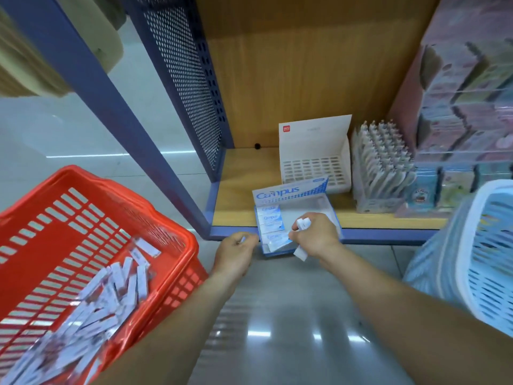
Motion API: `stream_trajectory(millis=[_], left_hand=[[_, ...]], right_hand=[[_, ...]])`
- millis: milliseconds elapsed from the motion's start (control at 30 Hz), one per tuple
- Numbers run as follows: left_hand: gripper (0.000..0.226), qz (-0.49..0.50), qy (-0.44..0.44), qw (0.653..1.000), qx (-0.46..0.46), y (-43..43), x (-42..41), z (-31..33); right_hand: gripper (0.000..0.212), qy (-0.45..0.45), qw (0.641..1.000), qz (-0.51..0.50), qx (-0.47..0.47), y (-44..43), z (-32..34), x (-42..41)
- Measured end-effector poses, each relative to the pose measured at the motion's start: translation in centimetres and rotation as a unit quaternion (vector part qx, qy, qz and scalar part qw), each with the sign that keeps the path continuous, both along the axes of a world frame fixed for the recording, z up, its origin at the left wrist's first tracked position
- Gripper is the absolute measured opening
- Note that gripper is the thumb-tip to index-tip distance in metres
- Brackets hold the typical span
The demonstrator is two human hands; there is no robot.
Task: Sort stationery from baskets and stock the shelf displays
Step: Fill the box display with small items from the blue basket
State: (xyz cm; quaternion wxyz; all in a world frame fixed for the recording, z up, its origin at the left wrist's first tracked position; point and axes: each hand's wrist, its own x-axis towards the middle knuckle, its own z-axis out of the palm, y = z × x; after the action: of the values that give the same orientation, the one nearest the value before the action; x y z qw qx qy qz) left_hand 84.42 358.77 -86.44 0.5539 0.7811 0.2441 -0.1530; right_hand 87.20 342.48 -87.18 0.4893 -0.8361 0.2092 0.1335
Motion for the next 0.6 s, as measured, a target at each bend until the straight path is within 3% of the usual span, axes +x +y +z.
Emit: stream_trajectory(millis=[300, 600], left_hand=[[0.011, -0.044, -0.018, 0.999, 0.010, -0.6, 0.5, -1.2], [0.043, -0.086, 0.007, 0.996, 0.008, -0.4, 0.6, -1.4]], right_hand=[[0.015, 0.022, 0.997, -0.049, -0.063, 0.8, -1.5, 0.0], [0.017, 0.046, 0.974, 0.076, -0.206, 2.0, -1.5, 0.3]])
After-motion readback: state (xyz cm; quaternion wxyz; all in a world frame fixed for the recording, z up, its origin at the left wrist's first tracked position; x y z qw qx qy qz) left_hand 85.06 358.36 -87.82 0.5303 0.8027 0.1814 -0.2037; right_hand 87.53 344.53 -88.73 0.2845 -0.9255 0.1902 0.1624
